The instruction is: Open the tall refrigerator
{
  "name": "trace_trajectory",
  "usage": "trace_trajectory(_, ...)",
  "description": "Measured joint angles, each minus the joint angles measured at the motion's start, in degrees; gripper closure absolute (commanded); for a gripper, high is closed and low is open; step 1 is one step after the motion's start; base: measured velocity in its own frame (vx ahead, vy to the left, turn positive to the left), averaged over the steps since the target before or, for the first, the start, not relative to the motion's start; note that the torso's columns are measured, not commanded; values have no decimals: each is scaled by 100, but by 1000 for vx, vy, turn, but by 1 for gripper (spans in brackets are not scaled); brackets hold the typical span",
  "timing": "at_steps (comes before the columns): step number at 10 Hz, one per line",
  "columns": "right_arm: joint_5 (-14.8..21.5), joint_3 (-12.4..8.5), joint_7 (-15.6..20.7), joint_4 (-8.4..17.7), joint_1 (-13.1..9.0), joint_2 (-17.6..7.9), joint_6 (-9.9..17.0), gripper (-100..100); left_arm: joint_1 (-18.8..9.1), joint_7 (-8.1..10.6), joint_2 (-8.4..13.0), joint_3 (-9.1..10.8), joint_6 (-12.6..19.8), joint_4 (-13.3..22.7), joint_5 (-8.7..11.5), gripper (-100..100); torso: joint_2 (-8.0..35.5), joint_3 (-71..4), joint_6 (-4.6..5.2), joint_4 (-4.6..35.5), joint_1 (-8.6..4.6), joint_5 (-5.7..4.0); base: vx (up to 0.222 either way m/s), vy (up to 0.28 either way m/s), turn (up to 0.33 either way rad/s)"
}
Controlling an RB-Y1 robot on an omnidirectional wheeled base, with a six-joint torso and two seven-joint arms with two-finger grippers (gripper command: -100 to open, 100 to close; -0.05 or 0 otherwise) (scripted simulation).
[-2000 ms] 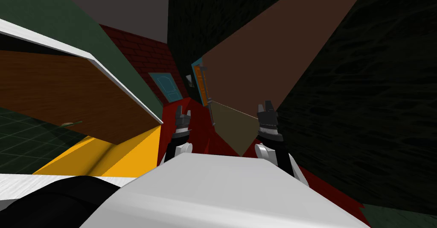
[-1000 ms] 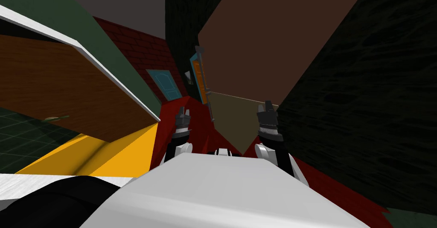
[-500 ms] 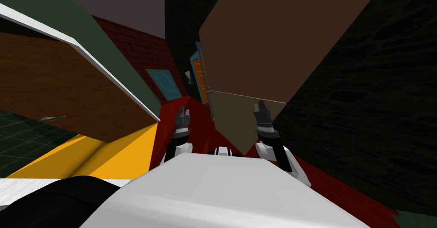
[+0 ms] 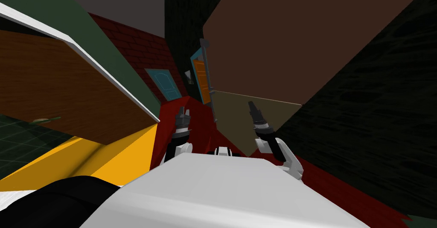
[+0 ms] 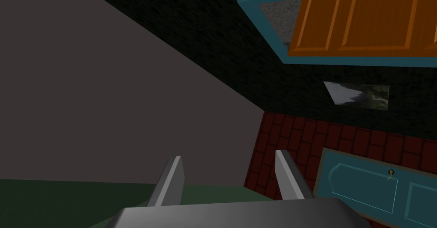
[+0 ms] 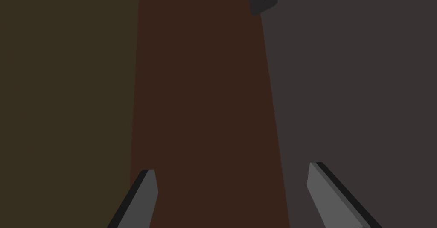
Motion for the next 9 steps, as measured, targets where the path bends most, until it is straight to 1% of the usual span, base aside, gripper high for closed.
trace_trajectory(3, 455, 27, 423, 403, -492, -409, -216, -100, 0, 0, 0, 0, 0, 0, 0, 0, -8, -5, 0, -2, 13, 4, 70, 155, -16)
trace_trajectory(5, 768, 18, 709, 672, -842, -714, -359, -100, 0, 0, 0, 0, 0, 0, 0, 0, -4, -3, 0, -2, -5, -1, 66, 151, -12)
trace_trajectory(6, 935, 21, 868, 869, -1036, -853, -457, -100, 0, 0, 0, 0, 0, 0, 0, 0, 8, 4, 0, 1, 3, 0, 20, 192, -15)
trace_trajectory(8, 1271, 34, 1196, 1166, -1346, -1152, -639, -100, 0, 0, 0, -1, 0, 0, 0, 0, 7, 5, 0, 2, 2, 2, 38, 136, -13)
trace_trajectory(9, 1360, 46, 1287, 1215, -1457, -1222, -664, -100, 0, 0, 0, 0, 0, 0, 0, 0, 1, 1, 1, 0, -21, -5, 51, 94, -3)
